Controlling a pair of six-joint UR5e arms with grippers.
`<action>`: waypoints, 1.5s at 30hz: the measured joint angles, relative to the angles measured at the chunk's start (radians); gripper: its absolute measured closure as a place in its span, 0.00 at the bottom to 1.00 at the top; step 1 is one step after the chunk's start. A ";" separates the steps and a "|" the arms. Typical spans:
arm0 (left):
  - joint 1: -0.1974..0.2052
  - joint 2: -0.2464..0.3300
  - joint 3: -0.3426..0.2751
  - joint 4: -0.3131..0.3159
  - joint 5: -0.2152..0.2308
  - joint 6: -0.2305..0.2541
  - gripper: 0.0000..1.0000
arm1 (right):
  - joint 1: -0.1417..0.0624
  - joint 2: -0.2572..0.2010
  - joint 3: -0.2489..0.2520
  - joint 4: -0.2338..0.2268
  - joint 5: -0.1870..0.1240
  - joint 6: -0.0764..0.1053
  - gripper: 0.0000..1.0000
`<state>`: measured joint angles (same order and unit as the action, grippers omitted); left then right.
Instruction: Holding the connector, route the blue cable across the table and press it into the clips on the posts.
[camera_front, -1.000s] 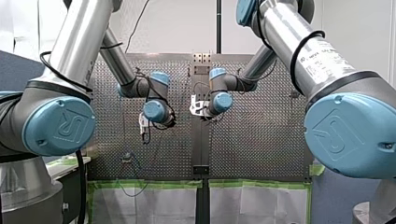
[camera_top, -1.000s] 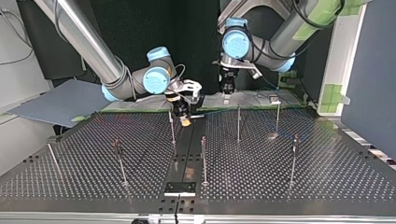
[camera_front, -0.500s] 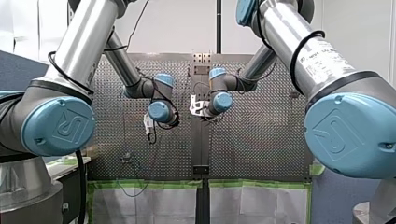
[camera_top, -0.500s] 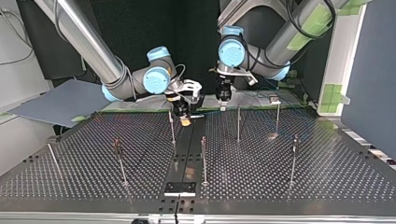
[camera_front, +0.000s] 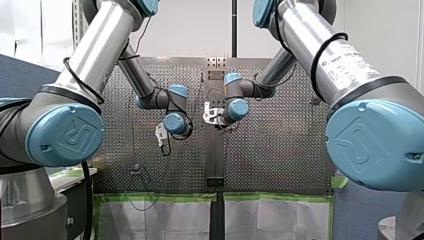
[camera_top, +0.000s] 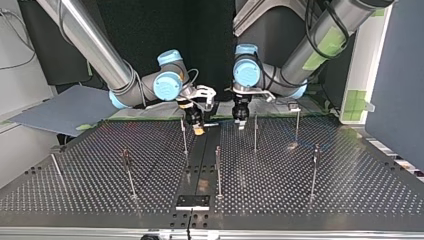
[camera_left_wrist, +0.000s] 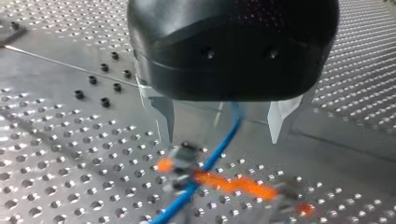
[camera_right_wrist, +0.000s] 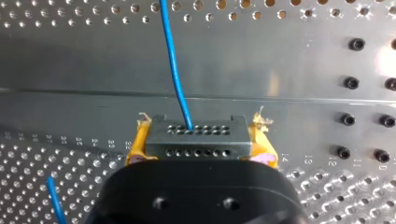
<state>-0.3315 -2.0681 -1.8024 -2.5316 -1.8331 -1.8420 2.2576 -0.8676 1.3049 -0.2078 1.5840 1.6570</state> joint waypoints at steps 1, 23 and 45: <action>0.003 -0.001 0.009 -0.001 0.004 -0.001 0.00 | 0.000 0.000 0.000 0.000 0.000 0.000 1.00; -0.008 -0.067 0.062 -0.065 -0.011 0.030 0.61 | -0.004 0.000 0.000 -0.002 -0.004 0.001 1.00; -0.027 -0.022 0.062 -0.066 -0.065 0.027 1.00 | -0.006 -0.013 0.000 0.004 -0.006 0.001 1.00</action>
<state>-0.3587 -2.0904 -1.7403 -2.5971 -1.8980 -1.8154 2.2517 -0.8810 1.3047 -0.2038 1.5782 1.6584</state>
